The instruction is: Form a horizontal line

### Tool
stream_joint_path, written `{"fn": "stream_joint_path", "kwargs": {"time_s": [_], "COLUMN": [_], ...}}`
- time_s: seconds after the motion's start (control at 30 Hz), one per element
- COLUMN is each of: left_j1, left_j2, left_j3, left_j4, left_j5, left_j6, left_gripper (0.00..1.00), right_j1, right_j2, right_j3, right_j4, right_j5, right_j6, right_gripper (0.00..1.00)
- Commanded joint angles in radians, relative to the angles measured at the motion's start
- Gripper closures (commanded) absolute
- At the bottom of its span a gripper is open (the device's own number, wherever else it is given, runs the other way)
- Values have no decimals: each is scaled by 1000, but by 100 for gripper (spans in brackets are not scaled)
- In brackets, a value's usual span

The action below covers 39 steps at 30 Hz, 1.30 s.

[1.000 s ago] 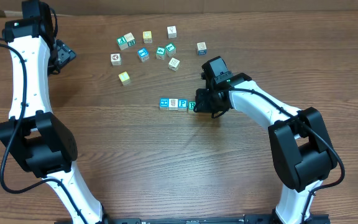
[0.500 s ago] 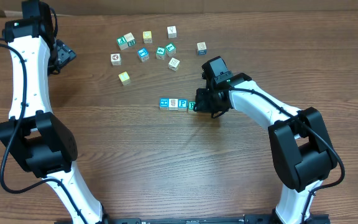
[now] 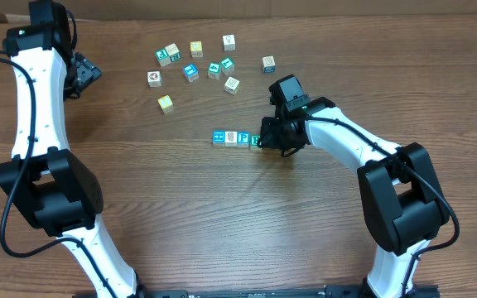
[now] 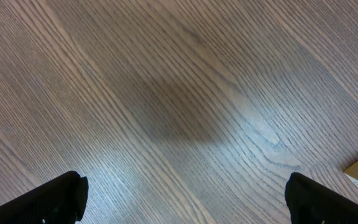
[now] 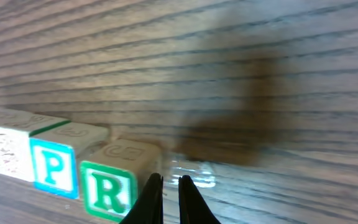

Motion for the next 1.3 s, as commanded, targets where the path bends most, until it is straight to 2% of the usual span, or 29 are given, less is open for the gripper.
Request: {"fn": "stream_joint_path", "kwargs": {"time_s": [0.0,0.73,1.27], "left_j1": [-8,-8,-8], "left_j2": [-7,-7,-7], "left_j3": [6,6,6], "left_j4": [-2,-2,-2], "left_j5": [-11,-11,-11], "left_j6": [4,4,4], "left_gripper": [0,0,0], "right_j1": [5,5,76], "right_j2": [-29,-29,-13], "right_j3": [-1,-51,-51], "right_j4": [-19,-90,-41], "right_j5": [51,-106,-60], "right_j6": [4,-26,-22], "right_gripper": [94,96,96]}}
